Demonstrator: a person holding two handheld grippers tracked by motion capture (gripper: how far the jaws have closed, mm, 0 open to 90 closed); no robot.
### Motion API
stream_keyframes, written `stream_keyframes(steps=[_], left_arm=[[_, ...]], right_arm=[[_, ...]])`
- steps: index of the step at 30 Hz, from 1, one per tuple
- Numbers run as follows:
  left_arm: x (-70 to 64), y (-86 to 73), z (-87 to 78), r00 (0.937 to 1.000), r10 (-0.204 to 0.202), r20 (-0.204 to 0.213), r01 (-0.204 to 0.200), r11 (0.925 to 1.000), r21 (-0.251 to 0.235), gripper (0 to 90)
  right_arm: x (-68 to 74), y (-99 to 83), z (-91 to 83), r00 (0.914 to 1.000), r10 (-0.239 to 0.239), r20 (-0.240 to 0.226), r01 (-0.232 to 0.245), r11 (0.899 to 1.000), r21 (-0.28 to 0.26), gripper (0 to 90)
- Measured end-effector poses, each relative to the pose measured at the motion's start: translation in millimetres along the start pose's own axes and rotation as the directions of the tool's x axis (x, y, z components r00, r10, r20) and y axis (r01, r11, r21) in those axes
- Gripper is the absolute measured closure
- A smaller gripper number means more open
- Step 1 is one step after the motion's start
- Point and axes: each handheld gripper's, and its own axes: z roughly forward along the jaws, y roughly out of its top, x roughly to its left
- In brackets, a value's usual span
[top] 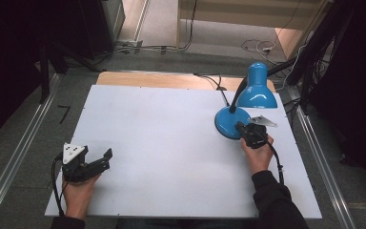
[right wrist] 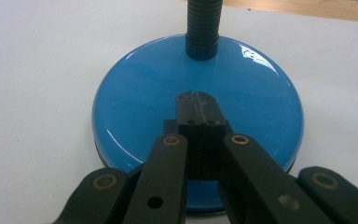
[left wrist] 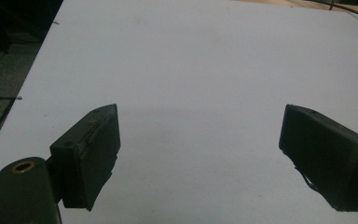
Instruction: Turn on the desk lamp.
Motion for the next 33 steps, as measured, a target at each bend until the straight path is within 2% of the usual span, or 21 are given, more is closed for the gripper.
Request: stream_keyframes(steps=[9,33], left_arm=[[0.3,-0.4,0.8,1.0,-0.004,0.001,0.004,1.0,0.003,12.9],[0.7,-0.1,-0.9,1.0,-0.007,0.004,0.007,1.0,-0.001,13.0]], right_arm=[[-0.7,-0.7,0.0,1.0,0.005,-0.005,-0.005,1.0,-0.005,87.7],[1.7,-2.5,-1.5,0.9998,-0.021,0.002,0.021,1.0,-0.012,88.0]])
